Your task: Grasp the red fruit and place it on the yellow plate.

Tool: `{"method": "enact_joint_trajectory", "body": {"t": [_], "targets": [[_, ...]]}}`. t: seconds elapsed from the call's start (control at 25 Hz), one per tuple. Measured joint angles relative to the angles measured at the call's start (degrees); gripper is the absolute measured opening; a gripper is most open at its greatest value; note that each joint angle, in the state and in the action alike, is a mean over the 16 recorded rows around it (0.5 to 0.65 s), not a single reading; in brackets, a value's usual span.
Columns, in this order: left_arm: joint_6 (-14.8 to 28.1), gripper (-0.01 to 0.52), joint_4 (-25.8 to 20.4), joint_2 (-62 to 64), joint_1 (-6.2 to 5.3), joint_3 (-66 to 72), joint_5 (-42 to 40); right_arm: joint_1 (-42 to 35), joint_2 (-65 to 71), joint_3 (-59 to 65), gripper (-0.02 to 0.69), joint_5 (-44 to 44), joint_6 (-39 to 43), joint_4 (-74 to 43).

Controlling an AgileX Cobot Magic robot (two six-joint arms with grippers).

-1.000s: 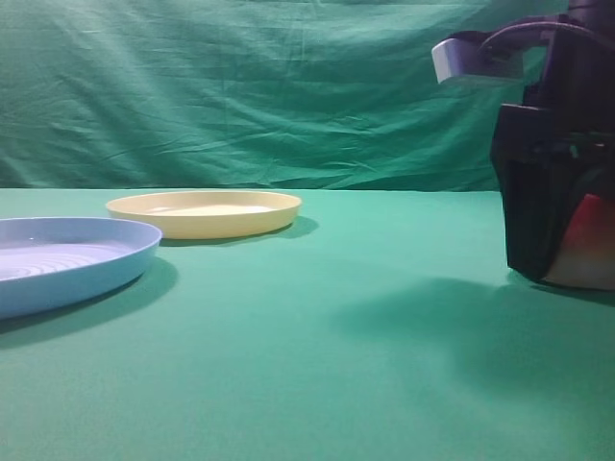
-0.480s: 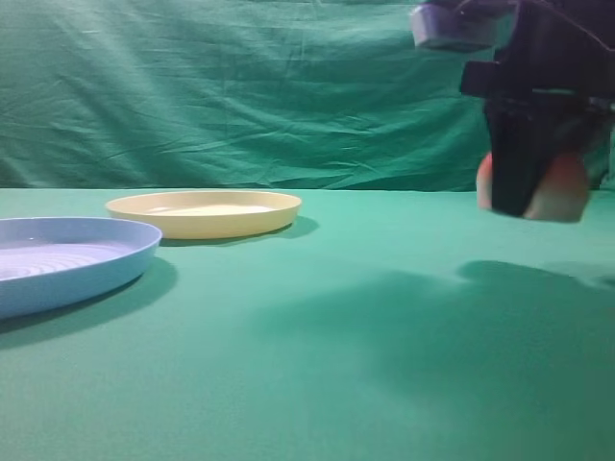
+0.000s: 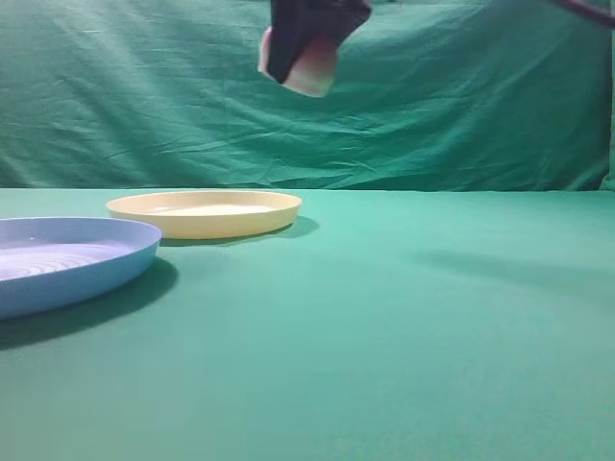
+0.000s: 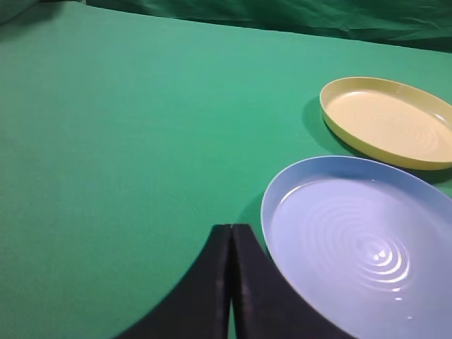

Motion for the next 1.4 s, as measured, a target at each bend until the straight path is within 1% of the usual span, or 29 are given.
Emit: {"method": "enact_joint_trajectory", "body": {"t": [0.08,0.24,0.44,0.52,0.6,0.64,0.72,1.04,1.16,1.28,1.4], "targets": [[0.0,0.0,0.0,0.0,0.0,0.0,0.0,0.38,2.35,-1.59,0.281,-1.33,-0.01,0.0],[0.0,0.0,0.0,0.0,0.0,0.0,0.0,0.72,5.39,-3.15,0.392,-3.47,0.0,-0.03],[0.0,0.0,0.0,0.0,0.0,0.0,0.0,0.75,6.78,-3.44,0.527,-3.94,0.06,-0.1],[0.0,0.0,0.0,0.0,0.0,0.0,0.0,0.75,6.72,-3.44,0.561,-3.3,0.09,-0.12],[0.0,0.0,0.0,0.0,0.0,0.0,0.0,0.75,6.27,-3.44,0.565,-2.43,0.12,-0.15],[0.0,0.0,0.0,0.0,0.0,0.0,0.0,0.75,5.88,-3.44,0.553,-1.93,0.13,-0.16],[0.0,0.0,0.0,0.0,0.0,0.0,0.0,0.75,4.78,-3.44,0.502,-0.82,0.15,-0.18],[0.0,0.0,0.0,0.0,0.0,0.0,0.0,0.75,-3.68,-3.46,0.187,5.18,0.18,0.15],[0.0,0.0,0.0,0.0,0.0,0.0,0.0,0.75,-7.93,-3.48,0.088,8.42,0.19,0.49],[0.0,0.0,0.0,0.0,0.0,0.0,0.0,0.75,-12.13,-3.5,0.025,12.61,0.45,0.71],[0.0,0.0,0.0,0.0,0.0,0.0,0.0,0.75,-16.12,-3.53,0.003,17.42,1.62,0.1]]}}
